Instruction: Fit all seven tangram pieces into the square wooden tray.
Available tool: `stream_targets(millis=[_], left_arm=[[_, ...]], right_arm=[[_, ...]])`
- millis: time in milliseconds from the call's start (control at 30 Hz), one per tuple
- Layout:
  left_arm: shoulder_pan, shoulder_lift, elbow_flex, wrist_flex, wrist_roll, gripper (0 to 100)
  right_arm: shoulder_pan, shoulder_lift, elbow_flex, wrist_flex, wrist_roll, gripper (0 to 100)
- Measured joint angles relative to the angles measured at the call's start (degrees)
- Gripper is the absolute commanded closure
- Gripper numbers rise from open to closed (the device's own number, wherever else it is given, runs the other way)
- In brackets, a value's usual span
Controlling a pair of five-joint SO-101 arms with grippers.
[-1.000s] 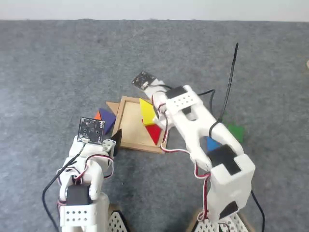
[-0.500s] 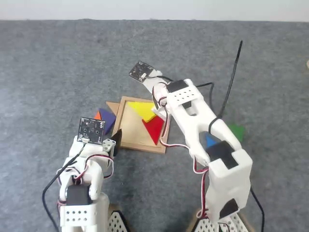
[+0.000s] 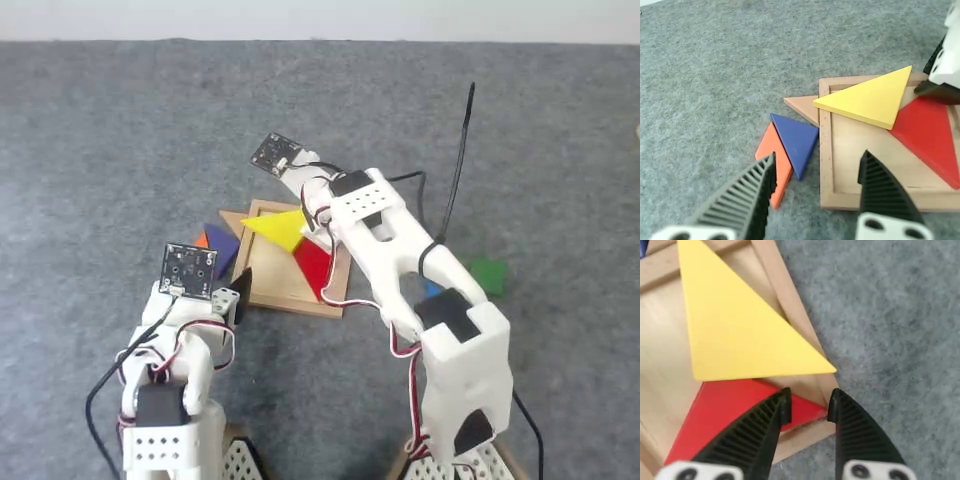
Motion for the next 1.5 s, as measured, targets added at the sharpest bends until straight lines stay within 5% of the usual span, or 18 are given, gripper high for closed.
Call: stream_targets(millis=[500,833,967,1500], left_arm=[[0.0,0.0,0.0,0.0,0.0,75],[0.0,0.0,0.0,0.0,0.0,75],[-0.1,0.0,0.0,0.0,0.0,75],[0.0,0.0,0.0,0.0,0.0,75]], right_arm=[[-3.5,-8.4,0.2,8.8,0.1,85.3],[-4.4,-3.3,5.8,-19.3,-9.5,85.4],[-3.8,-0.2,5.7,-22.3,-10.1,85.4],[-1.8,-2.5,5.9,-11.3,-10.1,85.4]])
